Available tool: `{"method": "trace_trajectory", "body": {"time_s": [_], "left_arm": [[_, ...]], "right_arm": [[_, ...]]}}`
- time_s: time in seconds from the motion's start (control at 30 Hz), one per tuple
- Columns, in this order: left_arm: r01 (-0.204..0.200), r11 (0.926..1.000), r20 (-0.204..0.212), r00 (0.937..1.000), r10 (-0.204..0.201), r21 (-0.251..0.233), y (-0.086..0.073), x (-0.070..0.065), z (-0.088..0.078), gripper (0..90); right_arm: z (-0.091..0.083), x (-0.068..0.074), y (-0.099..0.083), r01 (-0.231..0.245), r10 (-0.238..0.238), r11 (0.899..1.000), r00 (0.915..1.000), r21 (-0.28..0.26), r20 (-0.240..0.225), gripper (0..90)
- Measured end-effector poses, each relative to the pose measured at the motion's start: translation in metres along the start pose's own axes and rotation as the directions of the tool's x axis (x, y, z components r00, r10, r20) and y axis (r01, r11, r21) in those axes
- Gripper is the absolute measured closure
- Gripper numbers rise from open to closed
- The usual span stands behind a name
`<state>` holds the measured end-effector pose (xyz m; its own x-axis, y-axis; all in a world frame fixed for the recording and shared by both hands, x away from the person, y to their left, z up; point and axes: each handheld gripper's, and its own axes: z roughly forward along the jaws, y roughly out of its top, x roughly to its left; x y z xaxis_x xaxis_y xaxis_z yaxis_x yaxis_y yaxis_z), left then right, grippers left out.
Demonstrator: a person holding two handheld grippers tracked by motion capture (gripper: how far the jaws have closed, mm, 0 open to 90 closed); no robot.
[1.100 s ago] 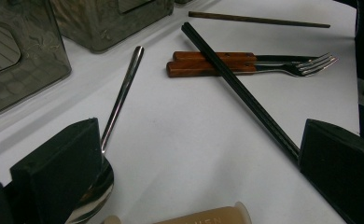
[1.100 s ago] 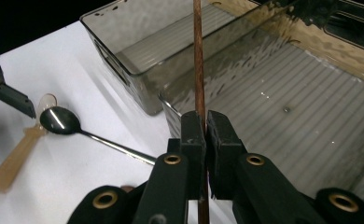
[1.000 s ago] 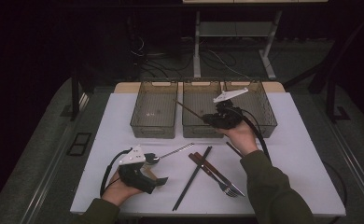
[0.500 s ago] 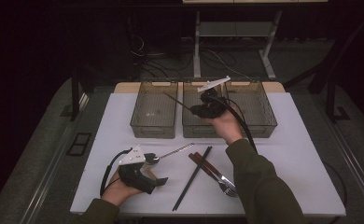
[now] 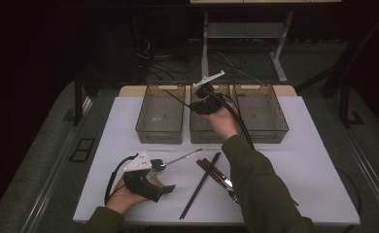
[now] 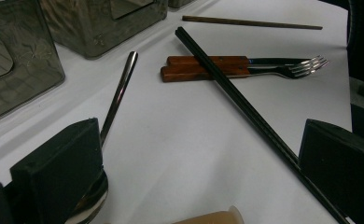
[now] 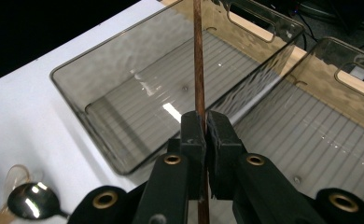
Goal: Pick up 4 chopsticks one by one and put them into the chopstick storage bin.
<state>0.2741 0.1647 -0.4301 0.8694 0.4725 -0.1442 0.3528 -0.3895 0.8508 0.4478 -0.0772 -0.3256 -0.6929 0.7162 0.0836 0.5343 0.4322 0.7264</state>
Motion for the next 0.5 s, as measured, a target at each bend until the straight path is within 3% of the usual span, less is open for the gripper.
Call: {"method": "trace_trajectory", "body": {"time_s": [0.5], "left_arm": [[-0.006,1.0000,0.007,1.0000,0.006,-0.005,0.000,0.000,-0.001,0.0]], "right_arm": [[0.045,0.011,0.022,-0.020,0.020,0.999,0.9997,0.035,0.013,85.9]]}}
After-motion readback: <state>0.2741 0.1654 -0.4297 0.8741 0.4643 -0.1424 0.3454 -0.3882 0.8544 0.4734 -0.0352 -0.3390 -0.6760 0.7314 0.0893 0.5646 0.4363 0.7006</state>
